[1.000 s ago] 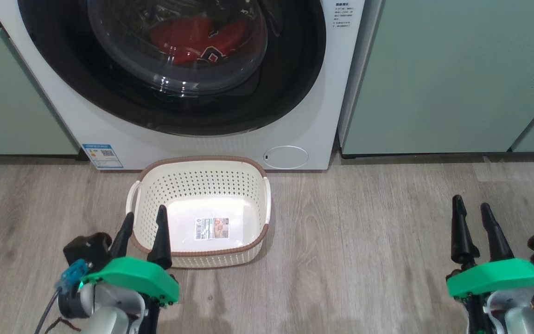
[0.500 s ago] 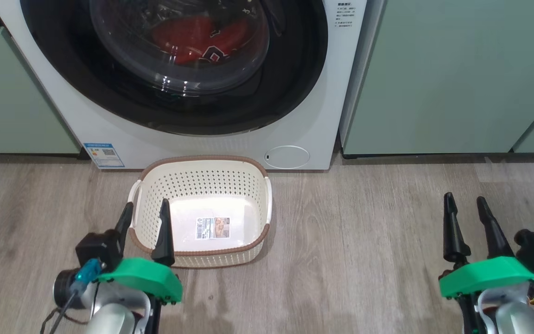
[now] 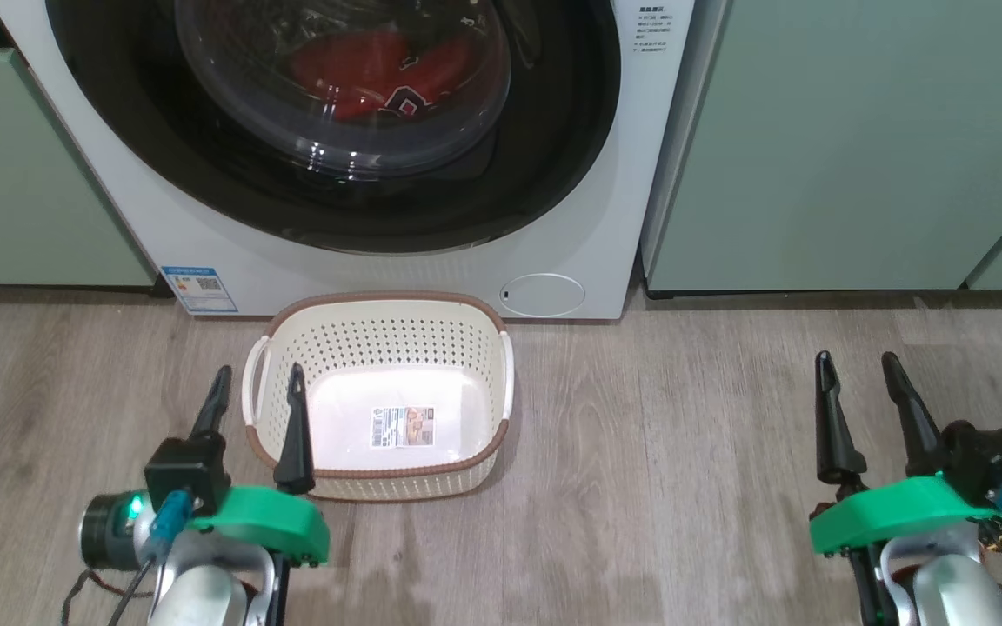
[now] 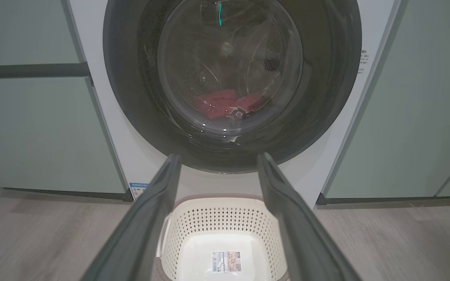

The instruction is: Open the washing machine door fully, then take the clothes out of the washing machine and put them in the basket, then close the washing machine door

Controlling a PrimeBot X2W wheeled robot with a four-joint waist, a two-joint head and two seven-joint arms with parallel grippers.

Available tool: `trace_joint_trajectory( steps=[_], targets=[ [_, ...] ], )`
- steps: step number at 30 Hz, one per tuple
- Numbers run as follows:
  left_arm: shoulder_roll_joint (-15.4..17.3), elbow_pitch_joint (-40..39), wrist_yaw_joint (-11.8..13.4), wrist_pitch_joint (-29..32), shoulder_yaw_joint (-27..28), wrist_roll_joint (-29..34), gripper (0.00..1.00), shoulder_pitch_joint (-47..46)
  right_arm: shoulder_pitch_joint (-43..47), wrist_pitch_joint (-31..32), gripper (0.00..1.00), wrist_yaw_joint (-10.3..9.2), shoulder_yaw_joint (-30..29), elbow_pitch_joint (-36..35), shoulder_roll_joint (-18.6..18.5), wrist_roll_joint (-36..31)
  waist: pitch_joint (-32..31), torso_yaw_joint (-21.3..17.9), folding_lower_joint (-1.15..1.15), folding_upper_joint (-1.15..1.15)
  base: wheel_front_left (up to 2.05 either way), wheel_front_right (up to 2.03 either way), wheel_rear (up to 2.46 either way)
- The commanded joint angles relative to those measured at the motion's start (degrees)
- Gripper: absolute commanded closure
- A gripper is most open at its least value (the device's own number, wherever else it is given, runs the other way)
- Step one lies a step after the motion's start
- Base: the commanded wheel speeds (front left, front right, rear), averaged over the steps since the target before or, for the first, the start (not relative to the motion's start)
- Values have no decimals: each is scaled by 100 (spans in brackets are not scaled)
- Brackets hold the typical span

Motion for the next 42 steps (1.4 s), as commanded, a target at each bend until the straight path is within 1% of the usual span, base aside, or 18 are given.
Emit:
trace_joint_trajectory(
  steps=[1, 10, 14, 15, 27, 36, 37, 39, 40, 42],
  targets=[
    [41, -143, -20, -100, 249, 222, 0, -346, -248, -100, 0, -4, 157, -202, -83, -210, 8, 4, 0, 0, 0, 0, 0],
    [-112, 14, -235, -252, 520, 844, 0, -372, -251, -250, 0, -4, 183, -140, -88, -704, 18, 15, 0, 0, 0, 0, 0],
    [-150, 112, -294, -302, 625, 1054, 0, -394, -233, -301, 0, -4, 206, -121, -90, -871, 17, 16, 0, 0, 0, 0, 0],
    [-172, 186, -351, -331, 691, 1177, 0, -426, -234, -329, 0, -4, 217, -101, -91, -971, 22, 17, 0, 0, 0, 0, 0],
    [-327, 376, -616, -331, 943, 1269, 0, -472, -240, -329, 0, -4, 208, -80, -91, -854, 30, 22, 0, 0, 0, 0, 0],
    [-420, 417, -726, -331, 1059, 1325, 0, -455, -253, -329, 0, -4, 209, -137, -91, -686, 39, 41, 0, 0, 0, 0, 0],
    [-429, 417, -735, -331, 1067, 1329, 0, -455, -265, -329, 10, -4, 221, -134, -91, -644, 44, 46, 0, 0, 0, 0, 0],
    [-450, 425, -754, -331, 1082, 1325, 0, -447, -313, -329, 80, -4, 219, -133, -91, -509, 59, 52, 0, 0, 0, 0, 0],
    [-460, 432, -768, -331, 1090, 1320, 0, -447, -347, -329, 100, -4, 187, -142, -91, -390, 71, 57, 0, 0, 0, 0, 0],
    [-479, 451, -797, -331, 1102, 1309, 0, -446, -428, -329, 100, -4, 80, -88, -91, 27, 99, 75, 0, 0, 0, 0, 0]
  ],
)
